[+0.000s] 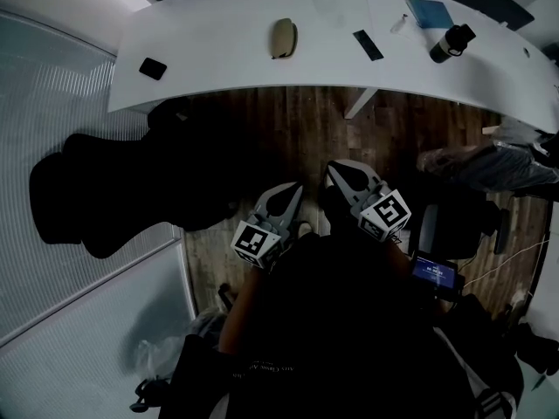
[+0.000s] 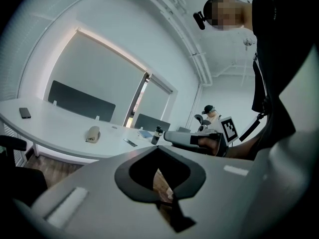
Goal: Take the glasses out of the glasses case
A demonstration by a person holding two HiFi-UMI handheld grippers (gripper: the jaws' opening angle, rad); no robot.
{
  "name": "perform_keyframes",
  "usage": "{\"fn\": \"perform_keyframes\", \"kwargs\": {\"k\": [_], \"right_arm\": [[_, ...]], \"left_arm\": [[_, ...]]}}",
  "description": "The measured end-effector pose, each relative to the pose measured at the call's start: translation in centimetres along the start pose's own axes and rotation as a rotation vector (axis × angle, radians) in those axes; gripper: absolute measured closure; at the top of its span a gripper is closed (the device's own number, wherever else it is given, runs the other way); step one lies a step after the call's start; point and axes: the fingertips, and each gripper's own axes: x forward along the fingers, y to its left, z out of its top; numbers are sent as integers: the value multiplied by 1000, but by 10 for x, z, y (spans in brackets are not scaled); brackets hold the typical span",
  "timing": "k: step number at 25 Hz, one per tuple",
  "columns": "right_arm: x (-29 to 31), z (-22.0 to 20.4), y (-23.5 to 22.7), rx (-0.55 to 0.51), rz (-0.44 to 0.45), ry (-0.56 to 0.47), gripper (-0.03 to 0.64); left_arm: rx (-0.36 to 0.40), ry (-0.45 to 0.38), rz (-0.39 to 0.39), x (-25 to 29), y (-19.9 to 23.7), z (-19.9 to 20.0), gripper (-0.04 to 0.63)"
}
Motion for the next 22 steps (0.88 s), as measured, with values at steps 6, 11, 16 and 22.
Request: {"fn": "perform_keyframes", "kwargs": {"k": [6,11,16,22], "right_arm": [[8,7,-38,22,30,5,609],[16,19,-65,5,72,10,607],[14,25,-98,26,59,1,608],[18,10,-109,56,82,36,609]], "left_arm": [[1,21,66,38,9,8,588],[15,25,90,72,12,15,588],[20,29,131,98,23,21,588],[5,34,170,103,29,20,588]]}}
